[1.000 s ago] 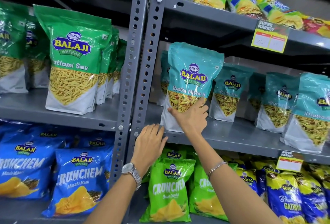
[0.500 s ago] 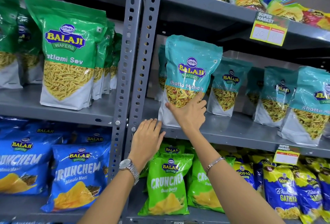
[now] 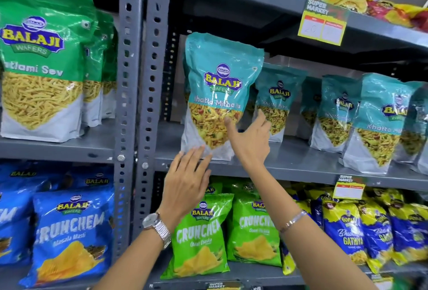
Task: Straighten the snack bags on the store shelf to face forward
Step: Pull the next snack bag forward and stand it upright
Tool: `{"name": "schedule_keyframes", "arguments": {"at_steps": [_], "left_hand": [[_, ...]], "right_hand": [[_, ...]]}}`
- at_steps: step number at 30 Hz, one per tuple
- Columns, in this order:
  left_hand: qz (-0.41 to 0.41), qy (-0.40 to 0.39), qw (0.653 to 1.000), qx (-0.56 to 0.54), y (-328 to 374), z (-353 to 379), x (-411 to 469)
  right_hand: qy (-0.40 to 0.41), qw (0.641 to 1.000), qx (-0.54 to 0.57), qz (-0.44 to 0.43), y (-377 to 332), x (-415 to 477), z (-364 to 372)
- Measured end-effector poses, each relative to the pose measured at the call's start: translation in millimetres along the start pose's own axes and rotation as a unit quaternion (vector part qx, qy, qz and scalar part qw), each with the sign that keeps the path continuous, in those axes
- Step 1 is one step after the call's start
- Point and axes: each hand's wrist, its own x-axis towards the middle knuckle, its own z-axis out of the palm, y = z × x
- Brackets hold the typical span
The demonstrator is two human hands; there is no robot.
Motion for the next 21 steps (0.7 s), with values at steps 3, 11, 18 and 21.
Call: {"name": "schedule_keyframes", "arguments": {"at_steps": [3,11,18,21], "left_hand": [[0.018,0.005,0.999,-0.030,33,13,19],[0.034,-0.106,0.993,-0.043,108,64,52],[0.031,-0.108,0.994,0.000,113,88,50],[0.051,-0.079,0.995,0.029,110,94,48]], "right_hand": [[0.007,1.000,-0.012,0.020,28,22,-15],[-0.027,0.993,-0.072,0.090,97,92,-24],[-0.072,0.990,-0.060,0.105,133,148,4],[-0.093,0.989,-0.023,0.116,140,171,20]]}}
